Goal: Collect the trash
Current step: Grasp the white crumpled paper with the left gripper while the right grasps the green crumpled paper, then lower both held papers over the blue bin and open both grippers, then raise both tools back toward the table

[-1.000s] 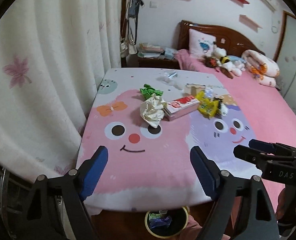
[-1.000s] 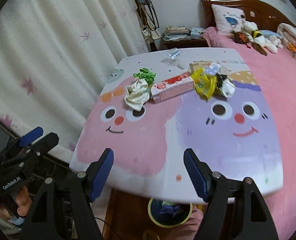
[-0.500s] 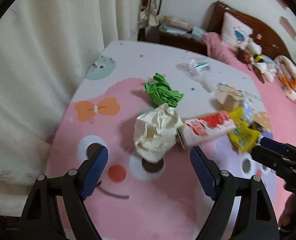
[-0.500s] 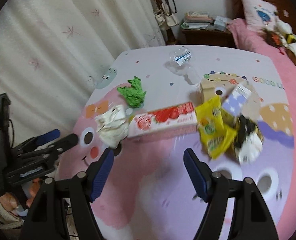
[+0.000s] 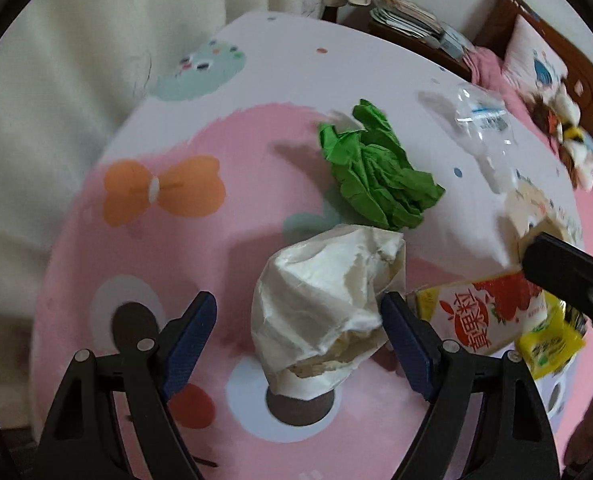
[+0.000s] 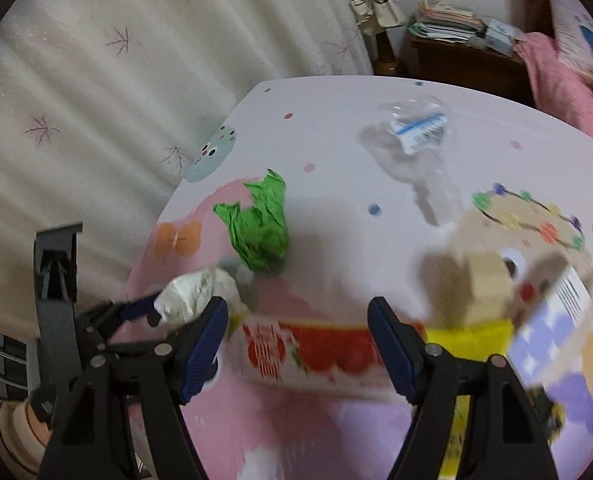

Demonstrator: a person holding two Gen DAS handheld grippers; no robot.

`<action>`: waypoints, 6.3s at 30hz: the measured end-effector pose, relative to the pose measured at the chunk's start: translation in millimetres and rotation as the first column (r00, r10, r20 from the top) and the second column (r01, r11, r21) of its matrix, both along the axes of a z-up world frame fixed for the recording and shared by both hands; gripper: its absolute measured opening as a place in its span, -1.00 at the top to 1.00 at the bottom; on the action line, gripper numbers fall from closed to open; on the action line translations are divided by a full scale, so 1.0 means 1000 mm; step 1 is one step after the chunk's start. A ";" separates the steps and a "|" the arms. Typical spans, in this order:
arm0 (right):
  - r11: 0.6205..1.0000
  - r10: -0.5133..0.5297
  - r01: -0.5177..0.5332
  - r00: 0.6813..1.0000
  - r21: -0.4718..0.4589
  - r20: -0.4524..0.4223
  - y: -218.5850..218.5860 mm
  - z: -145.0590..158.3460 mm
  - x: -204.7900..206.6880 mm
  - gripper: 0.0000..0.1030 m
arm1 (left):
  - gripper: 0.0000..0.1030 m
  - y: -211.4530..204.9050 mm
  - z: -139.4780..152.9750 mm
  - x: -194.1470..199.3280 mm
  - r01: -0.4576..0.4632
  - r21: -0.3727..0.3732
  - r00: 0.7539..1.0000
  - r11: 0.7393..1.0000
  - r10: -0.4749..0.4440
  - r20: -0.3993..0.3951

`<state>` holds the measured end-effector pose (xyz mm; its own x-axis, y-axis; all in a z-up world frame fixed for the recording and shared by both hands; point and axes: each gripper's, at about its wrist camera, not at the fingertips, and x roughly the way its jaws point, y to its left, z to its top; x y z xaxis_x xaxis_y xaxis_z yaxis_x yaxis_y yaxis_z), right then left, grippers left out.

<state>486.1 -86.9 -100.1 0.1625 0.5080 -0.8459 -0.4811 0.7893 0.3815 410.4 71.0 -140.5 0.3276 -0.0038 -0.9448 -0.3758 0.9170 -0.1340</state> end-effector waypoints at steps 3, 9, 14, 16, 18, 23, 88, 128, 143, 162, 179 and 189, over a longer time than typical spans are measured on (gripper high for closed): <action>1.000 0.021 -0.021 1.000 -0.002 -0.016 0.018 -0.008 0.012 -0.41 | -0.09 0.003 -0.008 0.000 -0.005 -0.095 1.000 0.995 0.006 0.004; 0.996 0.076 -0.077 0.997 -0.040 -0.019 0.064 -0.022 0.028 -0.41 | 0.04 0.006 -0.001 -0.014 -0.041 -0.063 0.998 0.997 0.043 0.038; 0.990 0.108 -0.108 0.994 -0.094 -0.008 0.093 -0.034 0.031 -0.41 | 0.04 0.013 0.009 -0.025 -0.072 0.029 0.997 0.997 0.071 0.035; 0.986 0.111 -0.111 0.994 -0.125 -0.007 0.100 -0.041 0.032 -0.41 | 0.04 0.017 0.012 -0.029 -0.081 0.048 0.996 0.996 0.080 0.028; 0.979 0.111 -0.111 0.994 -0.169 -0.007 0.107 -0.049 0.032 -0.19 | 0.04 0.018 0.015 -0.031 -0.089 0.070 0.996 0.994 0.086 0.033; 0.974 0.107 -0.098 0.994 -0.205 0.034 0.112 -0.049 0.027 0.28 | 0.04 0.038 0.028 -0.047 -0.114 0.083 0.993 0.990 0.110 0.051; 0.914 -0.374 0.330 0.912 -0.237 -0.172 -0.016 -0.067 -0.459 0.33 | 0.04 -0.011 0.012 -0.423 0.501 0.016 0.866 0.866 -0.501 -0.004; 0.917 -0.368 0.272 0.860 -0.293 -0.354 -0.040 -0.398 -0.411 -0.28 | -0.42 -0.084 -0.286 -0.342 0.529 -0.017 0.840 0.848 -0.527 -0.129; 0.898 -0.427 0.357 0.851 -0.258 -0.307 -0.047 -0.307 -0.417 -0.56 | -0.93 -0.045 -0.182 -0.367 0.470 0.021 0.881 0.882 -0.468 -0.067; 0.896 -0.444 0.432 0.876 -0.105 -0.185 -0.051 -0.051 -0.453 -0.56 | -0.93 -0.014 0.072 -0.418 0.516 0.027 0.843 0.856 -0.513 0.164; 0.894 -0.446 0.448 0.888 0.012 0.109 -0.029 0.077 -0.446 -0.56 | -0.93 -0.007 0.176 -0.404 0.535 0.116 0.763 0.837 -0.537 0.360; 0.892 -0.445 0.451 0.885 -0.014 0.133 -0.034 0.084 -0.413 -0.56 | -0.93 -0.010 0.167 -0.366 0.512 0.080 0.778 0.855 -0.501 0.379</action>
<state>72.9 -120.7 -15.7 0.4679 0.3195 -0.8240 -0.1127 0.9463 0.3029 44.5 61.1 26.4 0.5966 -0.2925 -0.7473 0.2264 0.9547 -0.1929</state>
